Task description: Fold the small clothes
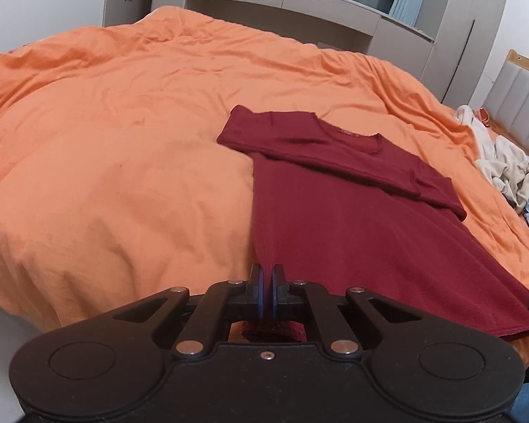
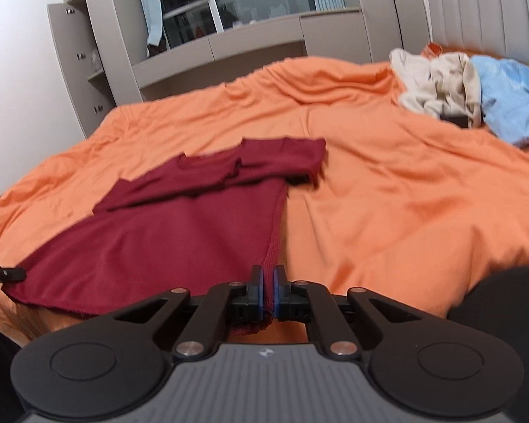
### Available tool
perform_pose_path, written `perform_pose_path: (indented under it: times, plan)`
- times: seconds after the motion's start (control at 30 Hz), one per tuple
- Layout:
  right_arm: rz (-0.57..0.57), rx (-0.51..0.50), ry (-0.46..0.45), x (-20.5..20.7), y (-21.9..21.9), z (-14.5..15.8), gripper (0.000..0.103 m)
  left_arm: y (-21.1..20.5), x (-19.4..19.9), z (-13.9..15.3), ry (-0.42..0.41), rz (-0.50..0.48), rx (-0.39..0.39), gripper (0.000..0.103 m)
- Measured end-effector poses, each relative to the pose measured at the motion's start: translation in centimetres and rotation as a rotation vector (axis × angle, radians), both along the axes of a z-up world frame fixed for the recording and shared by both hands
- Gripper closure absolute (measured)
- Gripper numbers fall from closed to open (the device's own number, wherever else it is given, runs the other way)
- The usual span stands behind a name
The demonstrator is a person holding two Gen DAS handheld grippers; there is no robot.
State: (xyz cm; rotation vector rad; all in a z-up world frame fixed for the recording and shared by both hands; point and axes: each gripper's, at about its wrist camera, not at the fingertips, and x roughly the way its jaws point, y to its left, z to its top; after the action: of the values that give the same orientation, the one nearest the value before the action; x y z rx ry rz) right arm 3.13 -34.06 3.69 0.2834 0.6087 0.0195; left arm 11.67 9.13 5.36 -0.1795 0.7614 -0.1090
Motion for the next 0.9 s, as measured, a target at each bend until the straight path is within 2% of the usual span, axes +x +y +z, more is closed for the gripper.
perform_pose_path:
  times: [0.1,0.2,0.27,0.3,0.33,0.4,0.5,0.63,0.73,0.9]
  plan:
    - [0.011,0.001,0.017,0.1,0.1,-0.6,0.095,0.1,0.2,-0.1,0.007,0.004,-0.001,0.096]
    - [0.016,-0.016,0.016,0.1,0.2,-0.7,0.088,-0.2,0.4,-0.2,0.016,0.006,0.021,0.084]
    - [0.023,-0.03,0.008,0.0,0.3,-0.5,0.068,-0.4,0.3,-0.2,0.019,0.009,0.03,0.076]
    - [0.032,-0.04,0.0,0.0,0.4,-0.4,0.051,-0.5,0.4,-0.2,0.019,0.012,0.037,0.066]
    - [0.045,-0.059,-0.014,-0.1,0.6,-0.2,0.039,-0.6,0.3,-0.1,0.017,0.019,0.045,0.051]
    - [0.075,-0.1,-0.043,-0.4,1.1,0.2,0.03,-0.8,0.1,0.3,0.002,0.038,0.081,0.031]
    - [0.148,-0.17,-0.081,-0.7,2.1,0.7,0.014,-1.3,-0.3,1.1,-0.028,0.041,0.146,0.02]
    - [0.265,-0.261,-0.076,-0.5,4.1,1.0,0.004,-2.1,-0.3,1.7,-0.039,0.019,0.179,0.003]
    - [0.317,-0.332,-0.07,-0.6,5.5,0.7,0.001,-3.0,-0.2,1.7,-0.04,0.001,0.204,0.002]
    - [0.345,-0.388,-0.045,-0.6,6.7,0.1,0.0,-4.0,0.0,1.5,-0.03,-0.011,0.229,0.001]
